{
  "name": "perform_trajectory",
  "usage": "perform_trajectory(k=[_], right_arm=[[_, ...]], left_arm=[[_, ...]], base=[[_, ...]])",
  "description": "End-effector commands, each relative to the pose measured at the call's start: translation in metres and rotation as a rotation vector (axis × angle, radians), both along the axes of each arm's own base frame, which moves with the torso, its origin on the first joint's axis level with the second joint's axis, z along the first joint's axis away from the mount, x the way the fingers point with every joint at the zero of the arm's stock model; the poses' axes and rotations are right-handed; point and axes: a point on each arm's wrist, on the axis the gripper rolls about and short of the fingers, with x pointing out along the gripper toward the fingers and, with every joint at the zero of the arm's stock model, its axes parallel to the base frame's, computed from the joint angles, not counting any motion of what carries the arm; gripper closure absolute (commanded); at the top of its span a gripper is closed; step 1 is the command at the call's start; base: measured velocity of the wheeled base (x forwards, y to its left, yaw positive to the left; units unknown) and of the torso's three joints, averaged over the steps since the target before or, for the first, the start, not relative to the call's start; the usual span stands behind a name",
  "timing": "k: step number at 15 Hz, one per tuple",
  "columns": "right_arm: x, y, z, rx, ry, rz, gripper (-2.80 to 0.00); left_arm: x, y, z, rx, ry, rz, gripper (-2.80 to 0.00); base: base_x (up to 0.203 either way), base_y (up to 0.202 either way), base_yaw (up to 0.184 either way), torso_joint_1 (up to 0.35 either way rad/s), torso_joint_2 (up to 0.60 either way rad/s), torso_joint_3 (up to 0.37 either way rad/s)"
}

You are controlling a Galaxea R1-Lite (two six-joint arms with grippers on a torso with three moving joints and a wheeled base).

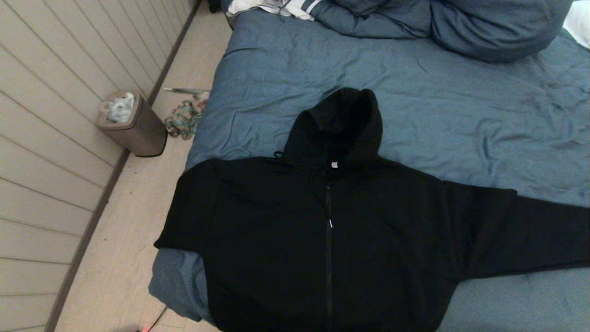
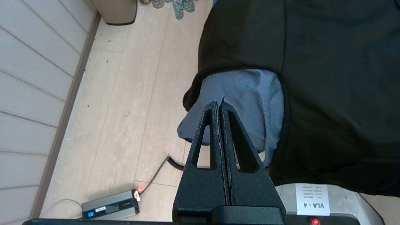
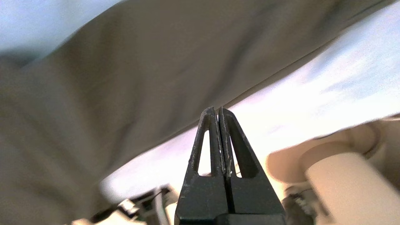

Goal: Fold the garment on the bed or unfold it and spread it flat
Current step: Fold the black sweatshirt

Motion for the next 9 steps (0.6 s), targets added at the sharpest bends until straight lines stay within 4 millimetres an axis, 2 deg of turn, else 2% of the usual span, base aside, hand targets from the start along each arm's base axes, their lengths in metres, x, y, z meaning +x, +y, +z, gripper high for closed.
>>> perform_trajectory(k=[1, 3, 5, 6, 7, 9], right_arm=[[0.012, -0.048, -0.040, 0.049, 0.033, -0.031, 0.00], [0.018, -0.074, -0.057, -0.011, 0.012, -0.052, 0.00], [0.020, -0.084, -0.069, -0.028, 0.026, -0.073, 0.00], [0.018, -0.089, -0.072, -0.038, 0.019, -0.084, -0.73], [0.016, -0.095, -0.074, -0.062, 0.000, -0.094, -2.80], [0.014, -0.105, -0.085, -0.067, -0.010, -0.105, -2.80]], left_arm=[[0.000, 0.000, 0.000, -0.001, -0.001, -0.001, 0.00], [0.000, 0.000, 0.000, -0.001, -0.003, -0.001, 0.00], [0.000, 0.000, 0.000, -0.004, -0.003, 0.001, 0.00], [0.000, 0.000, 0.000, -0.007, -0.003, 0.000, 0.00], [0.000, 0.000, 0.000, -0.009, -0.003, 0.001, 0.00], [0.001, 0.000, -0.001, -0.009, -0.005, 0.001, 0.00]], base=[[0.000, 0.000, 0.000, 0.000, 0.00, 0.000], [0.000, 0.000, 0.000, 0.000, 0.00, 0.000], [0.000, 0.000, 0.000, 0.000, 0.00, 0.000], [0.000, 0.000, 0.000, 0.000, 0.00, 0.000], [0.000, 0.000, 0.000, 0.000, 0.00, 0.000], [0.000, 0.000, 0.000, 0.000, 0.00, 0.000]])
